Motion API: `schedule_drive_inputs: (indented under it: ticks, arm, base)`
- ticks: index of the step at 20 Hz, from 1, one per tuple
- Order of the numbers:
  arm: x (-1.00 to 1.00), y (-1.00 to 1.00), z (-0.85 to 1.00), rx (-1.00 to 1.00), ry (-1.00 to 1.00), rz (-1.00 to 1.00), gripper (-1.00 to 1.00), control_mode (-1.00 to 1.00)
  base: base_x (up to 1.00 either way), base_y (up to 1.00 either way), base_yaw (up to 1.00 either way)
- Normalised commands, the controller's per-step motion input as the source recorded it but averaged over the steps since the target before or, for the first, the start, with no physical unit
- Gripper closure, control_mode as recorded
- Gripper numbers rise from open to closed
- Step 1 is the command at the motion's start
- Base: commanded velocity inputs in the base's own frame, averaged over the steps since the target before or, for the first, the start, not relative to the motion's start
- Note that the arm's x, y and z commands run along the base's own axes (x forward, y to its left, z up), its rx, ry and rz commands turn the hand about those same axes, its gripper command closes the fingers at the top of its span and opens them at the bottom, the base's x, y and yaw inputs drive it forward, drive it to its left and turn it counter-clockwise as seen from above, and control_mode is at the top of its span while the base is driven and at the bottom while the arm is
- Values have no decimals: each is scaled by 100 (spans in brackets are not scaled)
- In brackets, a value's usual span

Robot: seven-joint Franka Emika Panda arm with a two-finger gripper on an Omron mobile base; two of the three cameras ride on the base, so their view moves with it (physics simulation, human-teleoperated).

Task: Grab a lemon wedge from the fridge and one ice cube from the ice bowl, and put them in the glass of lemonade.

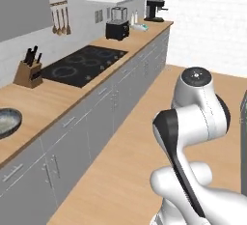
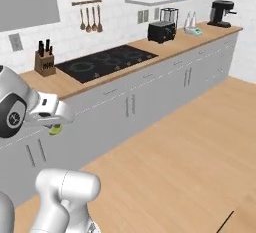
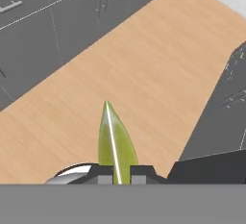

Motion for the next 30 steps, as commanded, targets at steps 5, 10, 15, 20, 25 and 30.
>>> schedule_drive_inputs:
  ticks: [5,10,15,20,25,30]
  arm:
    - [0,0,0,0,0,0,100,100]
    - [0,0,0,0,0,0,100,100]
    - [0,0,0,0,0,0,100,100]
    - [0,0,0,0,0,0,100,100]
    - [0,0,0,0,0,0,100,100]
    - [0,0,0,0,0,0,100,100]
  base:
    - [52,0,21]
    - [78,24,61]
    - [98,27,61]
    - [100,12,63]
    - [99,0,71]
    - [80,0,80]
